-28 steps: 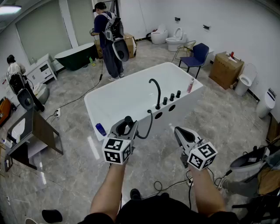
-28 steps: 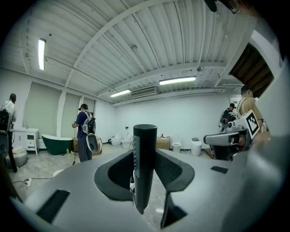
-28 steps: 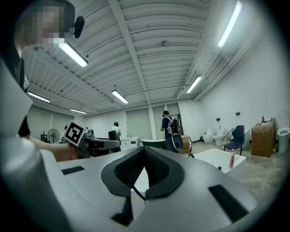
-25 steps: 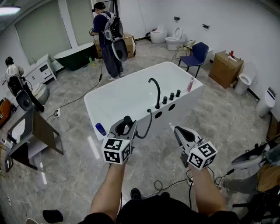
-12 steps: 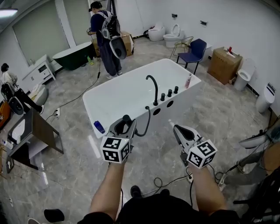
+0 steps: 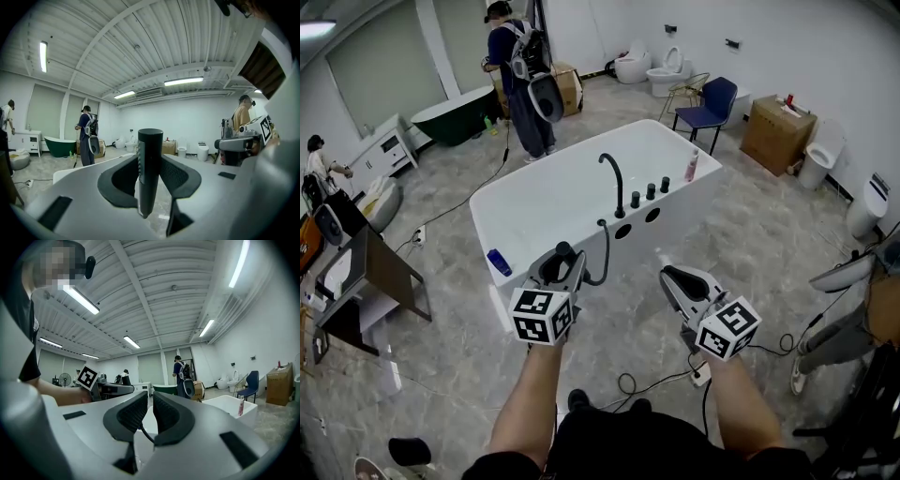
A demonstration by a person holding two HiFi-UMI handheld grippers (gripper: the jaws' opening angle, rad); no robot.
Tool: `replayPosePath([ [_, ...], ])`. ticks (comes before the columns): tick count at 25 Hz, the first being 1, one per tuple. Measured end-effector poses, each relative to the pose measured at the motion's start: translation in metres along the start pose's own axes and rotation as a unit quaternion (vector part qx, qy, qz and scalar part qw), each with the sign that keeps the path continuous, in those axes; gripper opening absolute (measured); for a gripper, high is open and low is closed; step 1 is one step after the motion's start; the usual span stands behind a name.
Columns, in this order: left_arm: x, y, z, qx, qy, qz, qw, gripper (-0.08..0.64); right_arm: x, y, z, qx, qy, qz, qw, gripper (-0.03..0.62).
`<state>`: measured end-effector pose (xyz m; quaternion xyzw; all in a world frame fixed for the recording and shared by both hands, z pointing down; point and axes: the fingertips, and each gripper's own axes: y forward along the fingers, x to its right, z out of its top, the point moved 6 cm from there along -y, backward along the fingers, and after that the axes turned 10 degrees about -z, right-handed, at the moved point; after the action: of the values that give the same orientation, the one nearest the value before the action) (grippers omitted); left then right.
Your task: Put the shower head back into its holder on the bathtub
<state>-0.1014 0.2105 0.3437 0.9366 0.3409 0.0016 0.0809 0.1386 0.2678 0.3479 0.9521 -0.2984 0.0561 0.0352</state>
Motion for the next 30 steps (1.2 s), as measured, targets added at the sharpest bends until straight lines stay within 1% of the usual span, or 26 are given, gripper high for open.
replayPosePath([
  [5, 0.019, 0.005, -0.003, -0.006, 0.005, 0.002, 1.0, 0.146, 0.017, -0.013, -0.012, -0.012, 0.027, -0.002, 1.0, 0.064],
  [12, 0.012, 0.017, -0.007, -0.012, 0.0, 0.006, 0.9999, 0.146, 0.029, -0.004, -0.018, -0.02, 0.046, 0.004, 0.999, 0.071],
  [20, -0.011, 0.048, -0.005, -0.006, -0.008, -0.007, 0.9999, 0.146, 0.047, 0.023, -0.023, -0.034, 0.058, -0.001, 0.998, 0.067],
  [25, -0.037, 0.069, -0.003, -0.009, -0.012, -0.016, 0.9998, 0.146, 0.055, 0.056, -0.022, -0.045, 0.059, 0.0, 0.997, 0.067],
  [30, -0.073, 0.089, 0.003, -0.005, -0.013, -0.022, 0.9997, 0.146, 0.064, 0.093, -0.021, -0.052, 0.06, -0.008, 0.997, 0.064],
])
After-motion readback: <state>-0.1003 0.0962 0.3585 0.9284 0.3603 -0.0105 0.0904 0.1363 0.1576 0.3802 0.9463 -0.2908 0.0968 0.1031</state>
